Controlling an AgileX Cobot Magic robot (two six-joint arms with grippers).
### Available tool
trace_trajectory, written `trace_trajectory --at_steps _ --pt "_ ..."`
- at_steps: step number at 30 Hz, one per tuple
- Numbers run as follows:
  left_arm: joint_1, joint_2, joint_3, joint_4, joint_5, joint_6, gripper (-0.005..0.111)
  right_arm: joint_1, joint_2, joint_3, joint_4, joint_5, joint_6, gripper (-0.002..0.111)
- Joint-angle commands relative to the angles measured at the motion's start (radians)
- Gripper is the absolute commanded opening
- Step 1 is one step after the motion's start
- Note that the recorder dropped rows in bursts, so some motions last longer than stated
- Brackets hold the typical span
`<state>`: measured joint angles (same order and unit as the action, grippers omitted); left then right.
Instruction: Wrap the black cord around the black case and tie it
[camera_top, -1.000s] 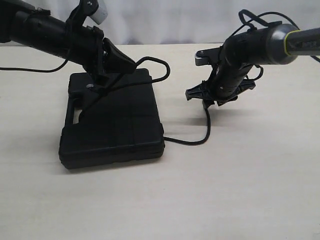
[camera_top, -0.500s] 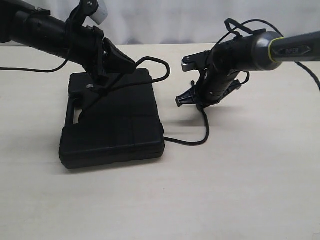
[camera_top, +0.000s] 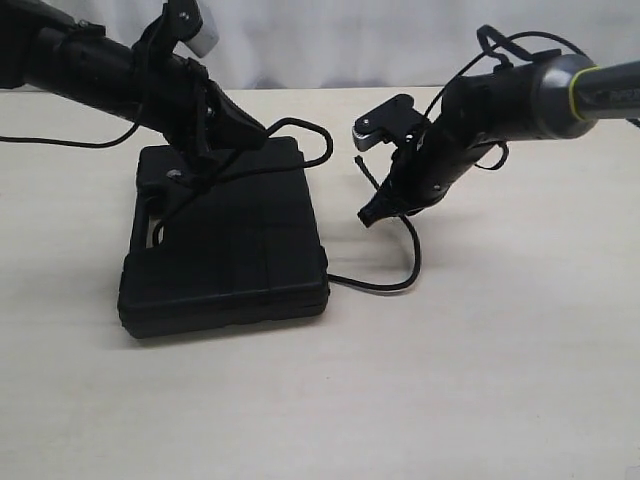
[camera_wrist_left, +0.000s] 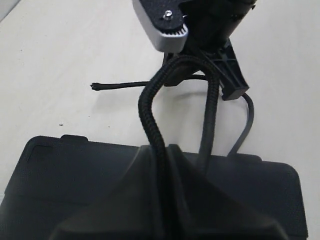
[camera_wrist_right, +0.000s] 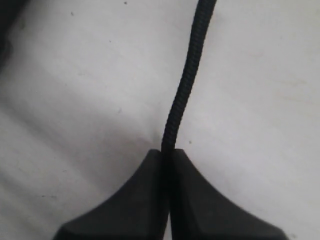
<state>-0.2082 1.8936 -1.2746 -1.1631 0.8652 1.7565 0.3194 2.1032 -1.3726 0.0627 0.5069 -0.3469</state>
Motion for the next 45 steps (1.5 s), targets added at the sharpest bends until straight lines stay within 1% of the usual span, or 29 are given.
trace_trajectory --at_steps 1,6,8,13,16,22,26,27,31,35,36,39,42,43,45 --pt "-0.002 0.016 -0.005 -0.001 -0.012 -0.004 0.000 -0.003 -0.060 0.077 0.103 -0.139 -0.143 0.004" --pt "-0.002 0.020 -0.005 -0.006 -0.032 -0.004 0.000 -0.003 -0.115 0.146 0.325 -0.227 -0.409 0.004" --pt "-0.002 0.023 -0.005 -0.022 -0.039 -0.004 0.000 -0.003 -0.128 0.155 0.430 -0.209 -0.542 0.004" --pt "-0.002 0.054 -0.005 -0.085 -0.016 0.035 0.000 -0.003 -0.134 0.160 0.802 -0.110 -0.964 0.004" --pt "-0.002 0.078 -0.005 -0.114 -0.024 0.049 0.000 -0.003 -0.147 0.171 0.953 -0.089 -1.113 0.004" --pt "-0.002 0.104 -0.005 -0.192 -0.055 0.057 0.000 -0.003 -0.181 0.189 1.044 -0.073 -1.223 0.004" --pt "-0.002 0.119 -0.005 -0.329 -0.064 0.096 0.000 -0.003 -0.186 0.191 1.063 0.003 -1.244 0.004" --pt "-0.002 0.119 -0.005 -0.345 -0.064 0.102 0.000 -0.003 -0.186 0.199 1.063 0.007 -1.244 0.004" --pt "0.001 0.119 -0.005 -0.354 -0.080 0.106 0.000 -0.003 -0.186 0.248 1.045 -0.054 -1.247 0.004" --pt "0.012 0.121 -0.005 -0.287 -0.129 0.028 0.000 -0.003 -0.186 0.263 1.067 -0.047 -1.284 0.004" --pt "0.016 0.124 -0.005 -0.287 -0.117 0.012 0.000 -0.003 -0.186 0.263 1.089 -0.042 -1.309 0.004" --pt "0.023 0.131 -0.005 -0.274 0.007 -0.027 0.000 -0.003 -0.199 0.263 1.167 -0.026 -1.389 0.004" --pt "0.023 0.131 -0.011 -0.325 0.001 -0.145 0.000 -0.003 -0.215 0.263 1.181 -0.005 -1.417 0.004" --pt "0.023 0.133 -0.017 -0.315 -0.007 -0.194 0.000 -0.003 -0.223 0.263 1.181 -0.005 -1.417 0.004" --pt "0.023 0.133 -0.019 -0.311 0.001 -0.228 0.000 -0.003 -0.236 0.271 1.191 -0.018 -1.429 0.004"
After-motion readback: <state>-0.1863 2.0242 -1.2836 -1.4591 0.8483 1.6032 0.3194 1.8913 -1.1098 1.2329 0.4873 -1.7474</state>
